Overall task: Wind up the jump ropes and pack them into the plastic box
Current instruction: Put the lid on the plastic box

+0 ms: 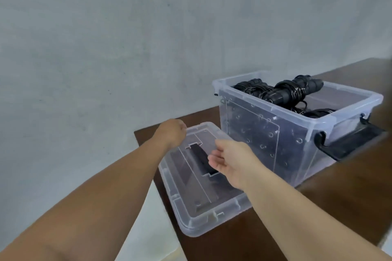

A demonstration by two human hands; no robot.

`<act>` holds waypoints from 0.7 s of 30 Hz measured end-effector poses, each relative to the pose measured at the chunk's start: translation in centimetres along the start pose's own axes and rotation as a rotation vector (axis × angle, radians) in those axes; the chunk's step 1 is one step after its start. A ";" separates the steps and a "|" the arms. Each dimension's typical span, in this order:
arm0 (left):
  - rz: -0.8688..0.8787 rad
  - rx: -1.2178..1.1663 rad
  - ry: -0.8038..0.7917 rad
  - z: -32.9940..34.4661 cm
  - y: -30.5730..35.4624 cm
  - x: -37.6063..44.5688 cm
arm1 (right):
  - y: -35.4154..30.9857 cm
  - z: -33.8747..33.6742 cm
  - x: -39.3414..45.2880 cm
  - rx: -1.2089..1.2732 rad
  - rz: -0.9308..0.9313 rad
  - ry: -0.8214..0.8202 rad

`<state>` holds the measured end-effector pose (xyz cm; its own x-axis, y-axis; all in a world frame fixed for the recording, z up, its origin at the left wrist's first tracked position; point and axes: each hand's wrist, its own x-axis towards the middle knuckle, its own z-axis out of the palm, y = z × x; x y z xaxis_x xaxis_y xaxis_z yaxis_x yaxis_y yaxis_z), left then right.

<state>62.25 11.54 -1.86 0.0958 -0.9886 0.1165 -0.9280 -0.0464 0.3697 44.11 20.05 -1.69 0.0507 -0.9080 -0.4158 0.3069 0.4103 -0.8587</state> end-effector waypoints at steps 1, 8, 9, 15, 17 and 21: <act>0.013 0.011 -0.002 0.3 -0.3 0.6 | 0.3 -0.3 -0.2 0.013 0.007 0.032; 0.077 0.146 -0.110 2.8 -2.7 3.8 | 1.7 -0.3 -1.6 0.011 -0.001 0.291; 0.086 0.166 -0.115 3.0 -3.0 4.1 | 1.8 -0.2 -1.7 0.003 -0.004 0.318; 0.106 0.145 -0.124 3.0 -4.7 6.2 | 2.4 0.0 -2.1 -0.090 -0.003 0.423; 0.114 0.140 -0.135 3.2 -5.2 7.0 | 2.3 -0.1 -2.2 -0.085 0.015 0.463; 0.152 0.202 -0.159 3.5 -5.8 8.3 | 2.0 -0.1 -3.1 -0.105 -0.042 0.482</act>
<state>67.21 3.09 -6.25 -0.0925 -0.9957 0.0050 -0.9817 0.0920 0.1667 44.47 23.69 -2.17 -0.4124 -0.7923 -0.4497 0.2005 0.4026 -0.8932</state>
